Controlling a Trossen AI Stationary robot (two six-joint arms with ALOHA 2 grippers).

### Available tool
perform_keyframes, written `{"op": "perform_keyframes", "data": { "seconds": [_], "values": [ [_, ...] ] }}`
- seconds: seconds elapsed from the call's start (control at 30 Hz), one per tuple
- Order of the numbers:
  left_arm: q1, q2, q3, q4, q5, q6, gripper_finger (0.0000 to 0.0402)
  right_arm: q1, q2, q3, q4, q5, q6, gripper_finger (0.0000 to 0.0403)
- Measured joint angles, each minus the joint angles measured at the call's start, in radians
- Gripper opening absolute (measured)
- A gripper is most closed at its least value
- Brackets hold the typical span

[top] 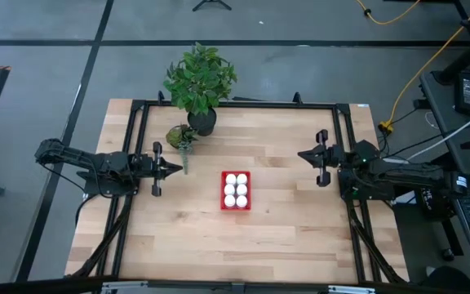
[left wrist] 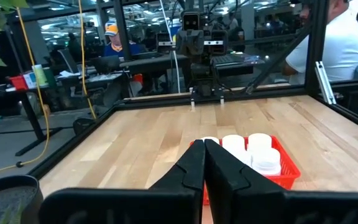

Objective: Pick and place pill bottles into a basket
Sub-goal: Return to Home Position

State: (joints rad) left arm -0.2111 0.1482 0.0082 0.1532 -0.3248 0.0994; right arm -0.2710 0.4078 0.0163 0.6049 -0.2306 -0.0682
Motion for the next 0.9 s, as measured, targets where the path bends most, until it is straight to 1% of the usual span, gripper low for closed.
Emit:
{"op": "perform_keyframes", "data": {
  "seconds": [0.2,0.27,0.57,0.6,0.73,0.8,0.9],
  "values": [
    [0.0,0.0,0.0,0.0,0.0,-0.004,0.0002,0.0,-0.007,0.0,-0.033,-0.009,0.088,0.0007],
    [0.0,0.0,0.0,0.0,0.0,-0.009,0.0005,0.0,-0.025,0.0,-0.069,-0.023,0.089,0.0007],
    [0.0,0.0,0.0,0.0,0.002,-0.008,0.0008,0.0,-0.176,0.0,-0.245,-0.025,0.092,0.0007],
    [0.0,0.0,0.0,0.0,0.002,-0.008,0.0007,0.0,-0.196,0.0,-0.264,-0.022,0.092,0.0007],
    [0.0,0.0,0.0,0.001,0.0,-0.008,0.0002,0.0,-0.268,0.0,-0.345,0.047,0.092,0.0007],
    [0.0,0.0,0.0,0.005,-0.03,-0.008,0.0001,0.0,-0.301,0.0,-0.393,0.067,0.093,0.0007],
    [0.0,0.0,0.0,0.006,-0.113,-0.008,0.0003,0.0,-0.342,0.0,-0.451,0.068,0.092,0.0007]
  ]
}}
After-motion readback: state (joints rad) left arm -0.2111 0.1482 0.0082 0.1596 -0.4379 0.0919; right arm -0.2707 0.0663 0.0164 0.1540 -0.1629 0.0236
